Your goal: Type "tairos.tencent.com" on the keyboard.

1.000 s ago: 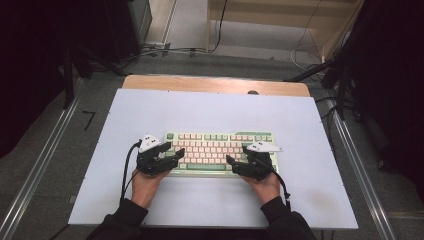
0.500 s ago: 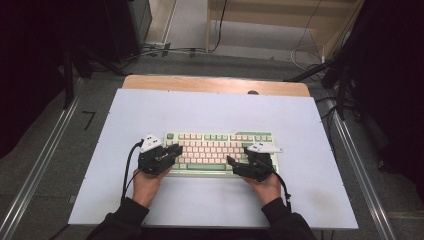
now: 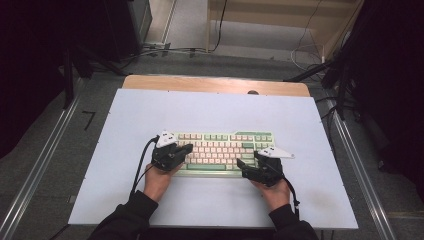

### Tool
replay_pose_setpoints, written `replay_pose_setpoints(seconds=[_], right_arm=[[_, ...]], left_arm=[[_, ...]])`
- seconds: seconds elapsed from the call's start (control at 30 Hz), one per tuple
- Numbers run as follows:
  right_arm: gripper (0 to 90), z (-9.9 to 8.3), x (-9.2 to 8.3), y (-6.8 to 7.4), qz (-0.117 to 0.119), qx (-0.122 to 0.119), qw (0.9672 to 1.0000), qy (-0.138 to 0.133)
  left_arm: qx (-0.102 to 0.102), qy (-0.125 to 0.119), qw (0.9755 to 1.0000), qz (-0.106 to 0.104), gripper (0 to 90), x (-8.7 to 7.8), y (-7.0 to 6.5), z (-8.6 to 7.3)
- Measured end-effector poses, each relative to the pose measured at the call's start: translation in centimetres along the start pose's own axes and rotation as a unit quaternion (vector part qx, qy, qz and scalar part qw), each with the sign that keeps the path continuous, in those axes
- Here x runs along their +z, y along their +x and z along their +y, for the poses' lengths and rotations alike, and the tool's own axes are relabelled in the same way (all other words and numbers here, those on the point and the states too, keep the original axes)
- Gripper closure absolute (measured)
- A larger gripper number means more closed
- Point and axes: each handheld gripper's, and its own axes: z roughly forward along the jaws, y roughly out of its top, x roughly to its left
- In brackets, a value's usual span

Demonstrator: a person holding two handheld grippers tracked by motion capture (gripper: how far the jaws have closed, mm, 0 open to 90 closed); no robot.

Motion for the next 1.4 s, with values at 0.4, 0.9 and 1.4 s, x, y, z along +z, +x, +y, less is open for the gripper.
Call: replay_pose_setpoints(seconds=[0.4,0.9,1.4], right_arm=[[24.3,-0.8,-1.3,-0.8,-0.021,0.015,0.9997,-0.001],[24.3,-1.3,-2.0,-1.3,-0.033,0.023,0.9992,-0.002],[24.3,-1.4,-2.2,-1.4,-0.035,0.024,0.9991,-0.002]], left_arm=[[0.006,0.023,0.9997,-0.002,90.0,2.1,-0.9,0.6],[0.011,0.035,0.9993,0.006,90.0,3.3,-1.4,0.9],[0.014,0.042,0.9989,0.010,90.0,3.7,-1.4,0.9]])
